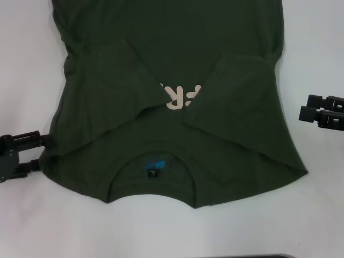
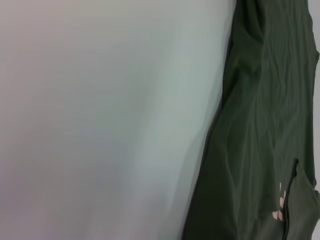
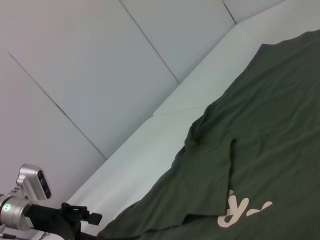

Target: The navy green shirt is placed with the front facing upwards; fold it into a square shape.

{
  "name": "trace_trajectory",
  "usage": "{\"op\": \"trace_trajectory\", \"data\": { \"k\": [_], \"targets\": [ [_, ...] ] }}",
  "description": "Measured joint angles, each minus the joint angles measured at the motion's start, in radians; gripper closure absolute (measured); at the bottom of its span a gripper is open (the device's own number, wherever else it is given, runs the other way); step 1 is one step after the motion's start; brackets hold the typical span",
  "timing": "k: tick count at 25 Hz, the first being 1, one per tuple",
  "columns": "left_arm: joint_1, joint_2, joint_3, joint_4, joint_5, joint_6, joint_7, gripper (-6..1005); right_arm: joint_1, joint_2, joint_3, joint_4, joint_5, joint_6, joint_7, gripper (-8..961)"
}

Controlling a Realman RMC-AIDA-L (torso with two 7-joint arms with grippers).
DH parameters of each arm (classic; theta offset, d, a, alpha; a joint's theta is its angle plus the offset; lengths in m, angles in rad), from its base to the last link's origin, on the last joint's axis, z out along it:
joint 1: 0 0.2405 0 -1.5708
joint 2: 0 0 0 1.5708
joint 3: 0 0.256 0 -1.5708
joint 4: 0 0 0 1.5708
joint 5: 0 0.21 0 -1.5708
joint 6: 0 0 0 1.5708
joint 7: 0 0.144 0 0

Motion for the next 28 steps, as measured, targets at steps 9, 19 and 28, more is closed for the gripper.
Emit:
{"op": "trace_trajectory", "data": {
  "k": [9, 19, 28],
  "targets": [
    [-0.016, -0.007, 0.025, 0.006, 0.000, 0.000, 0.003, 187, 0.000, -0.001, 0.000, 0.000, 0.000, -0.003, 0.000, 76],
    [-0.027, -0.014, 0.042, 0.014, 0.000, 0.000, 0.004, 236, -0.003, -0.002, 0.002, 0.000, 0.000, -0.008, 0.000, 76],
    [-0.041, -0.010, 0.087, -0.001, 0.002, 0.014, -0.034, 280, -0.003, -0.003, 0.002, 0.000, 0.000, -0.008, 0.012, 77]
  ]
}}
